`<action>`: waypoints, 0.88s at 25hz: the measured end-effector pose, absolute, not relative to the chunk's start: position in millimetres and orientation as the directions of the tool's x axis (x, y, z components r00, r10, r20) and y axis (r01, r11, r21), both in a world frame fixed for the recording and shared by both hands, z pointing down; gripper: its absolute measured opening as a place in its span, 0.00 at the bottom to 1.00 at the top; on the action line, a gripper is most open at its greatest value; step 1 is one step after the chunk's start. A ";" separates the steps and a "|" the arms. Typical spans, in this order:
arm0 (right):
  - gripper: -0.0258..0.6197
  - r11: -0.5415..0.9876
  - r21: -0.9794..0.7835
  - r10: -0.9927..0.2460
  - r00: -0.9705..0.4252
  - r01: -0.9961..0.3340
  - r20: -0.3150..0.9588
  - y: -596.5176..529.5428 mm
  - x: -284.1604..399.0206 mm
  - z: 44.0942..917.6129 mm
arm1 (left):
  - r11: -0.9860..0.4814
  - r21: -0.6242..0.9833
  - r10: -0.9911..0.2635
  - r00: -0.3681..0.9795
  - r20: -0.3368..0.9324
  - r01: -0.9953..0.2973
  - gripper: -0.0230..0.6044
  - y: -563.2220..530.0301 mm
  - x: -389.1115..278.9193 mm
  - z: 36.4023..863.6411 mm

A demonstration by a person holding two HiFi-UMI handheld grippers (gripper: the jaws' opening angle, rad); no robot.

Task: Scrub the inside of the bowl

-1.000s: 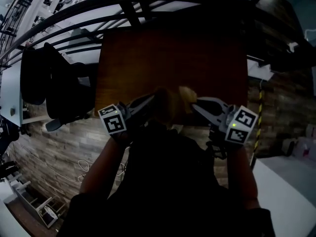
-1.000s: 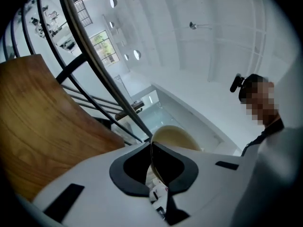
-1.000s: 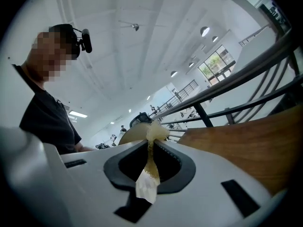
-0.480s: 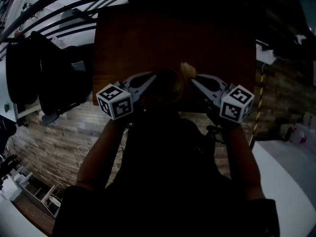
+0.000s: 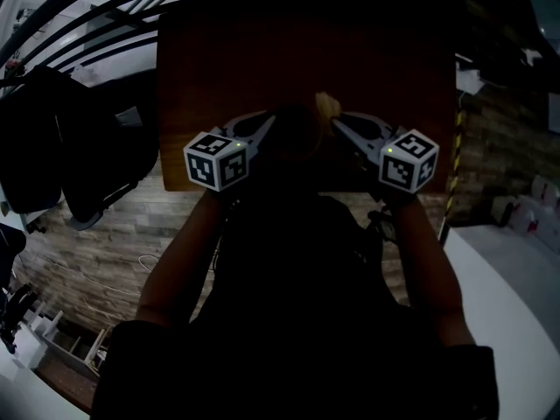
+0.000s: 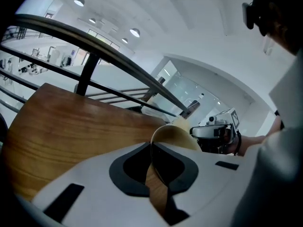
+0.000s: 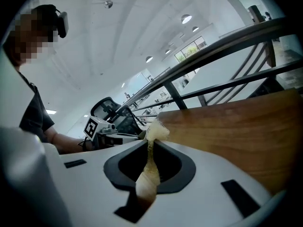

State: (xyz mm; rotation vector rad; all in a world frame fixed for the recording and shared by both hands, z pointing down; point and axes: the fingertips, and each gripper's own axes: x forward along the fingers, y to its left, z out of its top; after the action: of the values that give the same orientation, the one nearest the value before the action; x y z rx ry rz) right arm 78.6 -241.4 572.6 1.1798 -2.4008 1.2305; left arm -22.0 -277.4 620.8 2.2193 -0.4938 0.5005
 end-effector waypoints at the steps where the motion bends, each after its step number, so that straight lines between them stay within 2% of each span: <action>1: 0.11 0.328 -0.590 -0.567 -0.653 -0.738 0.502 -244.1 78.7 576.3 | -0.615 0.608 -0.180 0.840 0.511 -0.502 0.05 -280.1 -21.3 625.0; 10: 0.11 0.225 -0.509 -0.613 -0.527 -0.831 0.589 -266.7 76.6 621.9 | -0.601 0.563 -0.123 0.762 0.636 -0.567 0.05 -298.4 -31.9 686.8; 18: 0.11 0.175 -0.425 -0.618 -0.435 -0.888 0.655 -264.7 70.4 638.5 | -0.635 0.478 -0.139 0.699 0.702 -0.607 0.05 -307.9 -30.6 729.8; 22: 0.11 0.164 -0.394 -0.618 -0.406 -0.904 0.673 -260.0 71.4 635.3 | -0.606 0.475 -0.142 0.674 0.725 -0.638 0.05 -310.1 -29.4 756.4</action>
State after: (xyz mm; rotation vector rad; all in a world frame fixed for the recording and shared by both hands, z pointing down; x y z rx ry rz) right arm 71.4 -260.0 635.3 1.4497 -2.0907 1.1075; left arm -29.4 -310.1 756.4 2.1306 -0.5981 0.8411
